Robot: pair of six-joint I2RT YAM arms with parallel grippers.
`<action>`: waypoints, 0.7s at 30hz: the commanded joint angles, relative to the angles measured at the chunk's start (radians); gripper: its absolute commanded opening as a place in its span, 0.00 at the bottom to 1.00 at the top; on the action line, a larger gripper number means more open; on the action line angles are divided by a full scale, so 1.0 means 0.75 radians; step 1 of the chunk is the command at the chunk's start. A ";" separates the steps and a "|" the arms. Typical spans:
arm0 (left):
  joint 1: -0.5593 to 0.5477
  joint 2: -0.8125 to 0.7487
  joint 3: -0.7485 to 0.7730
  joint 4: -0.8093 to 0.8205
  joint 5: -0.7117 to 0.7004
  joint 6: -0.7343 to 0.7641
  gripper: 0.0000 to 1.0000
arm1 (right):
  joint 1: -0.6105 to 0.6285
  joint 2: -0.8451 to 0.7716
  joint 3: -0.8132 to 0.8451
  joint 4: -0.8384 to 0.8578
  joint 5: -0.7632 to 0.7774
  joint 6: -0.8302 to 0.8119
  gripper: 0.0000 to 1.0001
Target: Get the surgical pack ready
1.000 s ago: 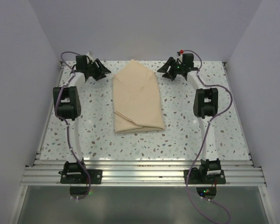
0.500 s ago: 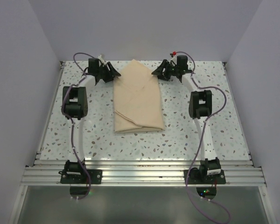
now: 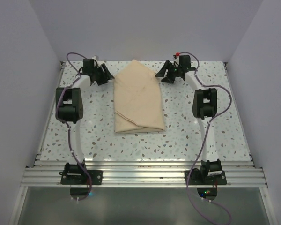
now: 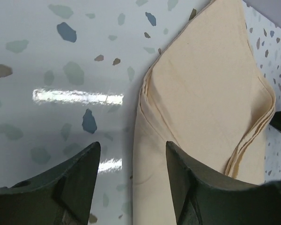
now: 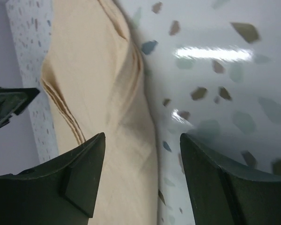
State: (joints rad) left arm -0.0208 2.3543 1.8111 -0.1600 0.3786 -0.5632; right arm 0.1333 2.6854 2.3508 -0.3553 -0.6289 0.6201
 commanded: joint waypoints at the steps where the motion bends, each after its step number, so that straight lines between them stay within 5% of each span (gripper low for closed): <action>1: 0.022 -0.291 -0.077 -0.052 -0.062 0.094 0.61 | -0.082 -0.236 -0.136 -0.246 0.176 -0.141 0.69; 4: -0.005 -0.404 -0.236 -0.020 0.075 0.060 0.53 | -0.078 -0.400 -0.293 -0.255 0.113 -0.146 0.64; 7: -0.036 -0.500 -0.483 0.111 0.252 0.011 0.25 | -0.053 -0.555 -0.573 -0.183 0.039 -0.113 0.57; 8: -0.042 -0.525 -0.545 0.144 0.272 -0.006 0.22 | -0.037 -0.596 -0.596 -0.193 -0.020 -0.133 0.54; 10: -0.056 -0.556 -0.690 0.258 0.362 -0.034 0.15 | -0.026 -0.625 -0.659 -0.223 -0.075 -0.189 0.37; 12: -0.078 -0.546 -0.739 0.258 0.405 -0.024 0.10 | -0.024 -0.647 -0.729 -0.187 -0.194 -0.164 0.21; 15: -0.091 -0.501 -0.764 0.224 0.448 -0.002 0.02 | -0.004 -0.609 -0.807 -0.107 -0.300 -0.133 0.11; 21: -0.089 -0.427 -0.750 0.113 0.422 0.017 0.00 | 0.027 -0.486 -0.815 -0.224 -0.332 -0.199 0.07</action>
State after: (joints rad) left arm -0.0921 2.0258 1.2373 -0.0628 0.6716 -0.5644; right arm 0.1585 2.2864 1.7741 -0.5014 -0.8215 0.4995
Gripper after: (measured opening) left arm 0.007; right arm 0.078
